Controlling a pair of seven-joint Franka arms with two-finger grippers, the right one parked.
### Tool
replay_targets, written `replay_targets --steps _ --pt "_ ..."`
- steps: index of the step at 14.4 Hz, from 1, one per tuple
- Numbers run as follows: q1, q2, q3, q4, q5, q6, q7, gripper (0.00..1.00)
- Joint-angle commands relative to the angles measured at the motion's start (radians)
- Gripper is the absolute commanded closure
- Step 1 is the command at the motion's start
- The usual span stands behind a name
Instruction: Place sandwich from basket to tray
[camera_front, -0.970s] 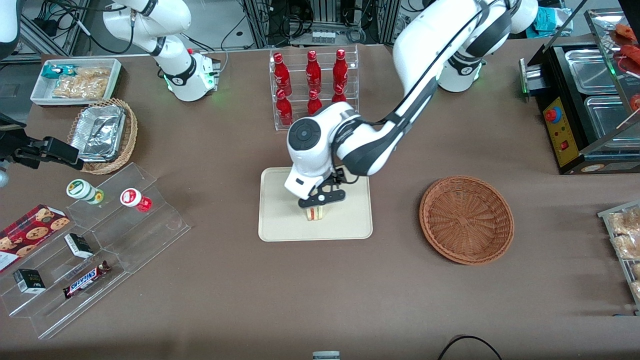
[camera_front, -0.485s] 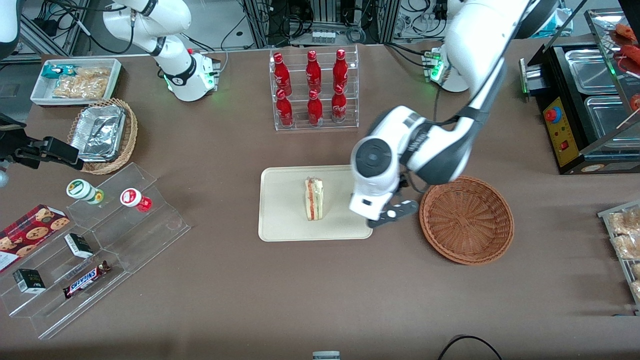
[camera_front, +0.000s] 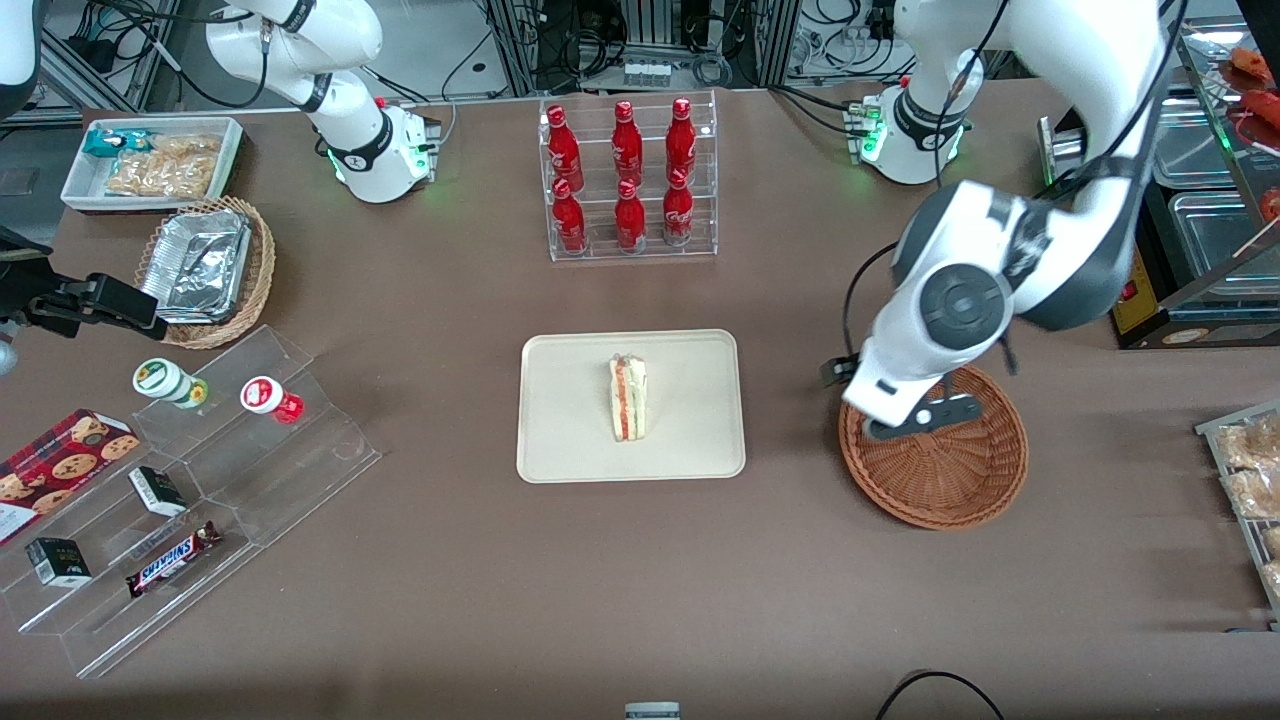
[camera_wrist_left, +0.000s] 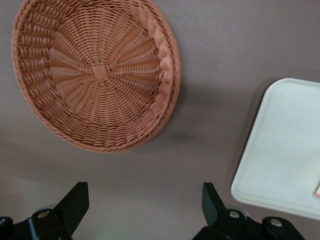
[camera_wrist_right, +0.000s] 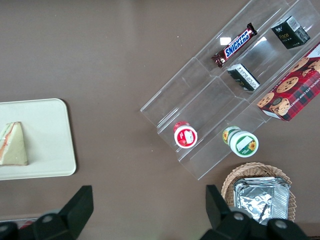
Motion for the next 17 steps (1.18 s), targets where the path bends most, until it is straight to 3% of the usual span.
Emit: replay_targets --steps 1,4,6,9,12,17 --pt "0.073 -0.145 -0.007 -0.131 -0.054 0.02 0.144 0.0" --pt "0.136 -0.234 0.002 -0.162 -0.1 -0.057 0.33 0.0" --pt "0.131 -0.275 0.081 -0.154 -0.151 -0.1 0.437 0.0" --pt "0.124 -0.314 0.17 -0.111 -0.158 -0.166 0.606 0.0" --pt "0.073 -0.314 0.263 -0.024 -0.146 -0.178 0.639 0.0" --pt "0.064 -0.329 0.313 0.006 -0.142 -0.18 0.628 0.0"
